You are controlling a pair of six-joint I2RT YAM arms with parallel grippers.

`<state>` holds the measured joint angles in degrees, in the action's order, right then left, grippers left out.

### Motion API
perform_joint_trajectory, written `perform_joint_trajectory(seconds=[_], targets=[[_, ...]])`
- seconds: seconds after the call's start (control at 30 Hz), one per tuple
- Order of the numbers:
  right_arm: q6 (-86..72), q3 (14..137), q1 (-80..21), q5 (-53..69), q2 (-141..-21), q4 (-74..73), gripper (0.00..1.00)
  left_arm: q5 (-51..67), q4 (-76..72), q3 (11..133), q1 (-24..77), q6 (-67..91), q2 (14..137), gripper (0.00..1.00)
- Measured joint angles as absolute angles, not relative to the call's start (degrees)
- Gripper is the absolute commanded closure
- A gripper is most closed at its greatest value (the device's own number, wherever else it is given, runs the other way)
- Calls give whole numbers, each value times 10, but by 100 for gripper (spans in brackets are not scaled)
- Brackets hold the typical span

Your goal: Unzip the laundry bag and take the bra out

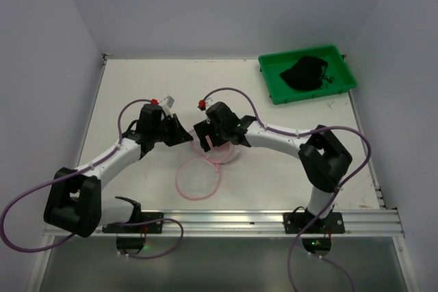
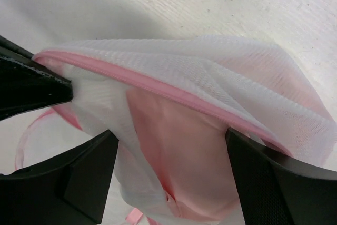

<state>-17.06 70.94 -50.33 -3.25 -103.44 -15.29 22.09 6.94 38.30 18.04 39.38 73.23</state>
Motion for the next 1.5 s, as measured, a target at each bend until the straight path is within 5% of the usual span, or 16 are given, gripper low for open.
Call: perform_joint_trajectory(seconds=[1.5], targets=[[-143,672,-495,-37,-939,-153,38,226,64,396,193,399,766,100]])
